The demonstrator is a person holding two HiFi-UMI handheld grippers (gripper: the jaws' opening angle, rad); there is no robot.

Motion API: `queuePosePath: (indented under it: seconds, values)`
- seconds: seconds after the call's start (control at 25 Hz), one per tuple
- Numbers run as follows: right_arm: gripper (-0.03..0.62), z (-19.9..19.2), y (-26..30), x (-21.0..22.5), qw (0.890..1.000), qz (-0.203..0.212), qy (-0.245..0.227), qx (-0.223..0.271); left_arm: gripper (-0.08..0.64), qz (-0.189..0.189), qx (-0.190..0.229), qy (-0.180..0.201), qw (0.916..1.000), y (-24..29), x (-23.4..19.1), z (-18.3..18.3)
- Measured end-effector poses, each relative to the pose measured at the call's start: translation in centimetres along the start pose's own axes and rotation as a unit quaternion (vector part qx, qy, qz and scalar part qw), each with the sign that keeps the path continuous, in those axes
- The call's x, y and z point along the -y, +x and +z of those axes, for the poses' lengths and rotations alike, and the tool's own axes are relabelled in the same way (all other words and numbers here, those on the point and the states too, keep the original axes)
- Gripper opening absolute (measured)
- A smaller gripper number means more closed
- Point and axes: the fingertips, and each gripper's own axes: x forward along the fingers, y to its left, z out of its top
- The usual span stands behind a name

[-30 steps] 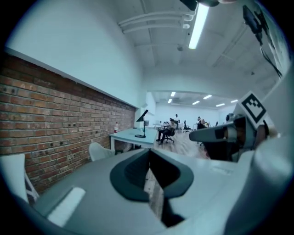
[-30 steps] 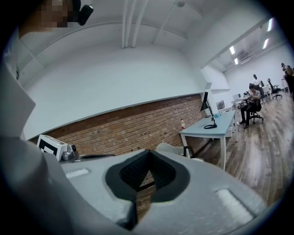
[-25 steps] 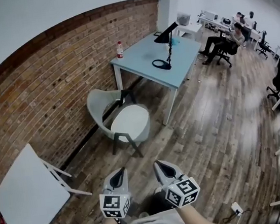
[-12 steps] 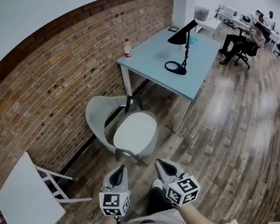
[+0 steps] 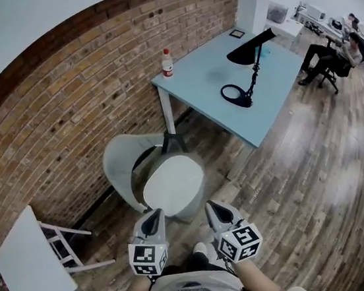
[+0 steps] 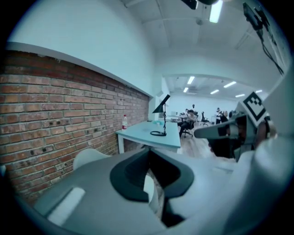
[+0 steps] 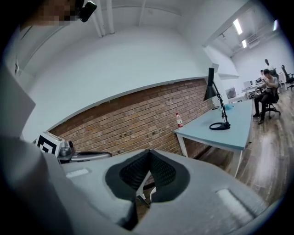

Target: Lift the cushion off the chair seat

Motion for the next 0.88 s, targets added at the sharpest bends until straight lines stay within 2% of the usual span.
queuePosePath:
  seconds: [0.36, 0.88]
  values:
    - [-0.003, -0.1, 5.0, 3.0, 1.0, 0.001, 0.01, -0.023, -0.008, 0.009, -0.021, -0.003, 0.9997, 4.2, -3.3, -0.5]
    - [-0.003, -1.0, 16.0, 8.1, 0.997, -0.05, 0.018, -0.056, -0.008, -0.032, -0.07, -0.004, 0.997, 14.9, -11.2, -3.1]
